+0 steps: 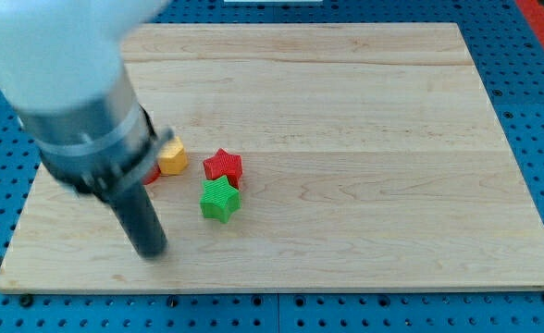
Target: Slide the green star into the group of blocks
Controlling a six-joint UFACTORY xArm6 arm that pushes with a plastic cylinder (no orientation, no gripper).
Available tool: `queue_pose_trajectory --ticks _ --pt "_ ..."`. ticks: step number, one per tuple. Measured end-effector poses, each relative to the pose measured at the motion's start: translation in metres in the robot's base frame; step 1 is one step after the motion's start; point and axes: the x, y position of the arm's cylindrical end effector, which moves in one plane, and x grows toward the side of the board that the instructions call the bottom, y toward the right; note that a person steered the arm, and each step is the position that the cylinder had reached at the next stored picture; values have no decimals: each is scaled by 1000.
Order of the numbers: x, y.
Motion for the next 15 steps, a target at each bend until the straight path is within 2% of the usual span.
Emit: queue_pose_trajectory --ticks 1,2,3,5,8,9,11,12,13,14,15 --pt "-10 111" --pt "-110 148" --pt "-151 128" --pt "-95 60" --pt "-43 35" --pt "-54 -34" --pt "-52 -129" --pt "-66 -138" --pt "-45 -157" --pt "-52 -198" --pt "-65 -169"
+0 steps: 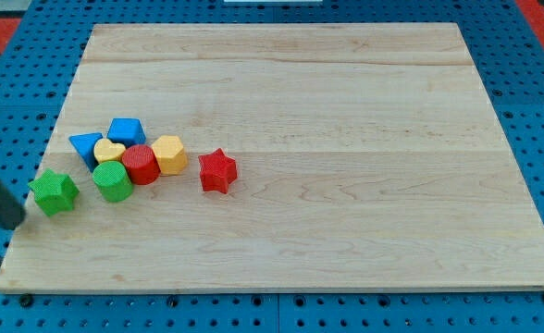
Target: Slide the green star into the group of blocks
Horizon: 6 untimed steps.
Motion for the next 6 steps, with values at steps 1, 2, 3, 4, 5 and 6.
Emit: queue_pose_trajectory --ticks 1,2,3,4,5,6 --pt "-24 7" --pt "-28 25" --pt "-31 44" --pt "-11 15" --pt "16 51" --pt "-3 159"
